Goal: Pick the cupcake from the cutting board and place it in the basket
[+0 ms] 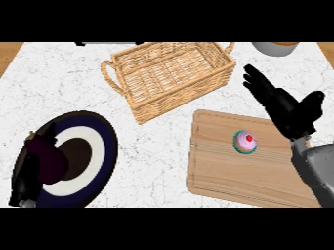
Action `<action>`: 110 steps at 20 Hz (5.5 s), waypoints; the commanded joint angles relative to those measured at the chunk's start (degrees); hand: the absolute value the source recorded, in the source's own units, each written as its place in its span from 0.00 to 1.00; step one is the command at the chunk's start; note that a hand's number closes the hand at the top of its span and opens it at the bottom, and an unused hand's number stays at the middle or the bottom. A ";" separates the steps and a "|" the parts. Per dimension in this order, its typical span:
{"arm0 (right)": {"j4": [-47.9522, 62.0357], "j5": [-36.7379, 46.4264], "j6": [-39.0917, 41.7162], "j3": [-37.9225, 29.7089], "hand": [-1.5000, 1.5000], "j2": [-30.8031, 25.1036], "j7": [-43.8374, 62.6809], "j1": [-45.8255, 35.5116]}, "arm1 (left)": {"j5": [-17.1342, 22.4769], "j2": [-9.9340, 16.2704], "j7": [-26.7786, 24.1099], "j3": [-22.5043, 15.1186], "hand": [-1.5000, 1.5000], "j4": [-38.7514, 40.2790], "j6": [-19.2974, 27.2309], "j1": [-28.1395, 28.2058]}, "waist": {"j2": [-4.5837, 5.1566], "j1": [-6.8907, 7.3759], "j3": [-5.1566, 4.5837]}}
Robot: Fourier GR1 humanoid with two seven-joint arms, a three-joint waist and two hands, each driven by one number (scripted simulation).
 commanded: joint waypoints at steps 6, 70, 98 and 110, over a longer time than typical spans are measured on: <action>-5.58 -7.16 15.05 7.10 1.00 8.25 -2.20 -7.70 | -2.39 5.98 -5.71 3.23 0.50 -8.42 -6.17 -14.66 | 1.73 1.05 0.44; -1.36 46.91 47.79 16.30 0.00 -6.13 12.72 -15.21 | -9.03 -4.39 0.74 10.83 0.50 -9.58 -17.74 -15.74 | 1.57 0.00 0.33; 9.84 71.34 43.97 7.41 0.00 4.80 -2.49 -9.02 | -15.96 -9.34 -0.75 19.33 0.50 -8.97 -24.94 -14.47 | 1.62 0.22 0.32; 13.32 76.73 39.73 4.56 1.00 6.21 -9.76 -4.60 | -17.72 -11.88 -1.32 20.76 0.50 -10.53 -26.95 -12.89 | 1.60 0.21 0.33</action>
